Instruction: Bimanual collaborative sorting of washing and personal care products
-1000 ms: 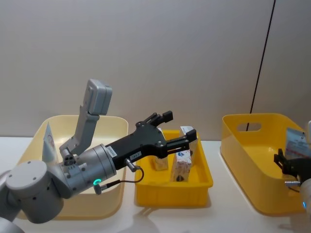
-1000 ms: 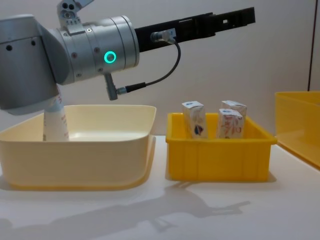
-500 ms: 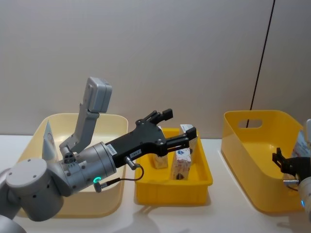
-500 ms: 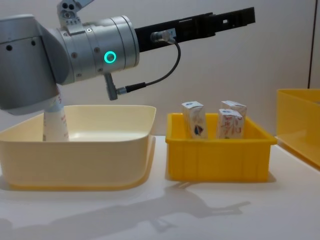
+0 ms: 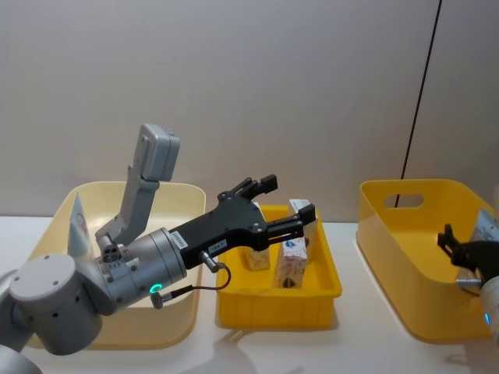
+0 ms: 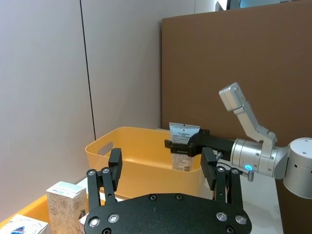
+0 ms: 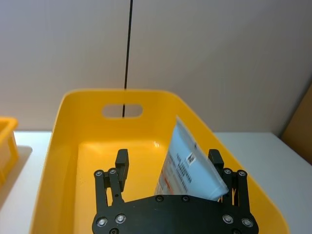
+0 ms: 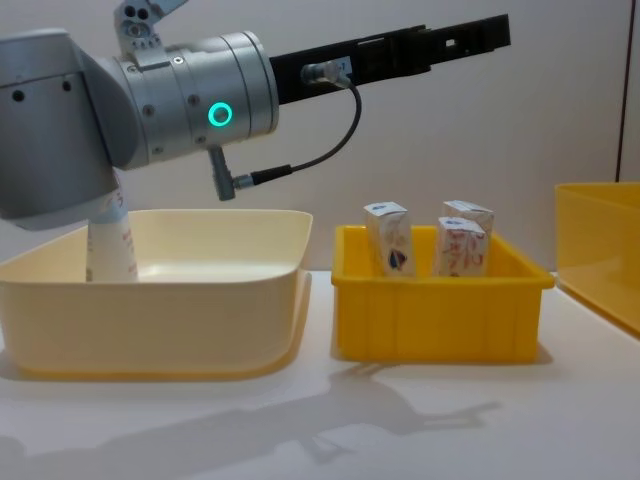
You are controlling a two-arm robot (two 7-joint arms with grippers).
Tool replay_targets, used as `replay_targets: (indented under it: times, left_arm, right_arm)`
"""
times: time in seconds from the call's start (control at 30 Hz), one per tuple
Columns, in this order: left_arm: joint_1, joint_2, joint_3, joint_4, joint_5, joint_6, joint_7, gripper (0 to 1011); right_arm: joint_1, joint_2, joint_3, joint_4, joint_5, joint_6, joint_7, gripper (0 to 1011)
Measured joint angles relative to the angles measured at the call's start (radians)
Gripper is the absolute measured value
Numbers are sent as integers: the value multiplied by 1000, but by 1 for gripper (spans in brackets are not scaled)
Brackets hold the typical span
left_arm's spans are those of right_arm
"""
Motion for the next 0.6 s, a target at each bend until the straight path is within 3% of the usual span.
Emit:
replay_targets:
  times: [0.37,0.6]
  left_arm:
    - [0,0,0,0,0,0,0,1003]
    - [0,0,0,0,0,0,0,1003]
  right_arm:
    - [9,-14,26,-24,15,-103,8,1001]
    - [5,-25,50,-49,53,-177,38,1001]
